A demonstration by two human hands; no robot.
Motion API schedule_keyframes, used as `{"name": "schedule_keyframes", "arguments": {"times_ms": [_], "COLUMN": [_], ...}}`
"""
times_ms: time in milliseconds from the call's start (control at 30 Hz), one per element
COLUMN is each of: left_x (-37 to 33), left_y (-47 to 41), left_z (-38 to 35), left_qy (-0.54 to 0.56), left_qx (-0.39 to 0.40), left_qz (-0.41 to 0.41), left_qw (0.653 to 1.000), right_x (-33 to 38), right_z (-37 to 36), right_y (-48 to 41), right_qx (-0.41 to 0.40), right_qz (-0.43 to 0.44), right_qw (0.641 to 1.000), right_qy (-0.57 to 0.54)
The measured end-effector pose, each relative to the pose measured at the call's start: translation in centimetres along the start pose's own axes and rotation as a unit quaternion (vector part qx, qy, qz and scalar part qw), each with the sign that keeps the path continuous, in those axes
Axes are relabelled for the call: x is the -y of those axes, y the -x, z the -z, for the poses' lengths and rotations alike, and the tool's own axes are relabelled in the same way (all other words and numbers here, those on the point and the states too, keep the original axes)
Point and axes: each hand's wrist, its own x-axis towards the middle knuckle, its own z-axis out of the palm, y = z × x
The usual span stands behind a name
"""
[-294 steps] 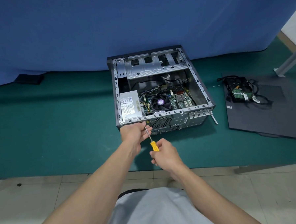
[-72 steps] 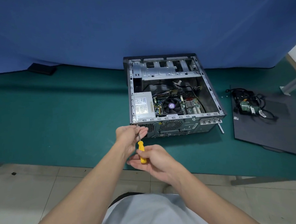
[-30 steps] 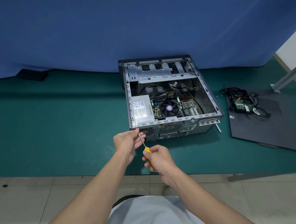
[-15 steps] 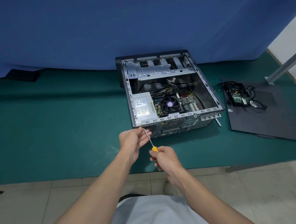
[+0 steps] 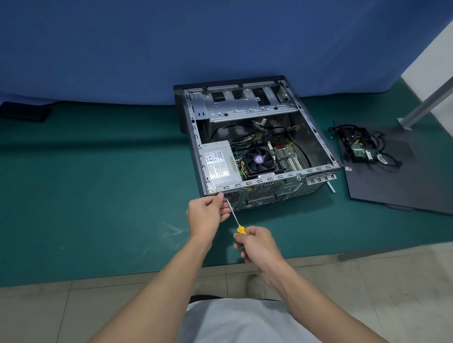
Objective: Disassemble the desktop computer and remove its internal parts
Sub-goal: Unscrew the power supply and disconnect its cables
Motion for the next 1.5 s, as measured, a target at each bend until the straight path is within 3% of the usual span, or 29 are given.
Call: {"name": "schedule_keyframes", "arguments": {"times_ms": [100, 167, 267, 367, 467, 567, 700, 767, 833, 900, 967, 1067, 1167, 1233, 1367, 1500], "left_x": [-0.4, -0.5, -1.2, -2.4, -3.5, -4.3, -4.6, -4.7, -5.0, -5.4, -5.0, -4.0, -3.9, -3.9, -3.3, -3.2], "left_y": [0.3, 0.5, 1.4, 2.2, 2.7, 2.6, 2.0, 1.7, 0.8, -0.8, -2.3, -3.6, -4.9, -5.6, -5.8, -5.9], "left_z": [-0.2, -0.2, -0.3, -1.8, -4.1, -6.7, -11.0, -13.6, -16.1, -17.9, -18.7, -19.0, -19.1, -19.1, -19.5, -19.5], "left_qy": [-0.031, -0.116, -0.284, -0.353, -0.391, -0.407, -0.426, -0.420, -0.416, -0.449, -0.530, -0.603, -0.559, -0.554, -0.620, -0.608], "left_qx": [0.007, 0.024, 0.061, 0.122, 0.176, 0.192, 0.207, 0.194, 0.116, 0.024, -0.031, -0.037, -0.019, -0.037, -0.069, -0.079], "left_qz": [-0.028, -0.090, -0.241, -0.355, -0.425, -0.483, -0.509, -0.508, -0.490, -0.417, -0.300, -0.163, -0.088, -0.069, -0.093, -0.093], "left_qw": [0.999, 0.989, 0.926, 0.857, 0.797, 0.751, 0.719, 0.726, 0.757, 0.790, 0.793, 0.780, 0.824, 0.829, 0.776, 0.784], "right_x": [-0.2, 0.0, 1.5, 3.9, 5.3, 5.8, 5.6, 5.6, 5.9, 6.6, 7.4, 8.2, 8.3, 8.3, 8.3, 8.8], "right_z": [0.2, 0.6, 2.7, 5.9, 8.5, 10.7, 14.6, 17.2, 20.3, 23.8, 27.1, 29.9, 30.5, 30.3, 29.7, 28.7], "right_y": [-0.2, -0.2, 0.0, 0.3, 0.0, -1.1, -3.4, -4.8, -6.6, -9.1, -12.5, -19.0, -24.9, -28.0, -32.4, -34.5], "right_qx": [-0.024, -0.071, -0.155, -0.177, -0.175, -0.184, -0.185, -0.200, -0.223, -0.257, -0.279, -0.250, -0.219, -0.205, -0.177, -0.222], "right_qz": [0.008, 0.027, 0.095, 0.189, 0.244, 0.242, 0.223, 0.223, 0.225, 0.223, 0.219, 0.200, 0.183, 0.165, 0.105, 0.141], "right_qw": [1.000, 0.997, 0.983, 0.965, 0.953, 0.951, 0.955, 0.952, 0.948, 0.940, 0.933, 0.937, 0.931, 0.929, 0.935, 0.910], "right_qy": [0.000, 0.000, -0.036, -0.033, 0.026, 0.057, 0.059, 0.061, 0.044, 0.037, 0.065, 0.142, 0.226, 0.262, 0.290, 0.319]}}
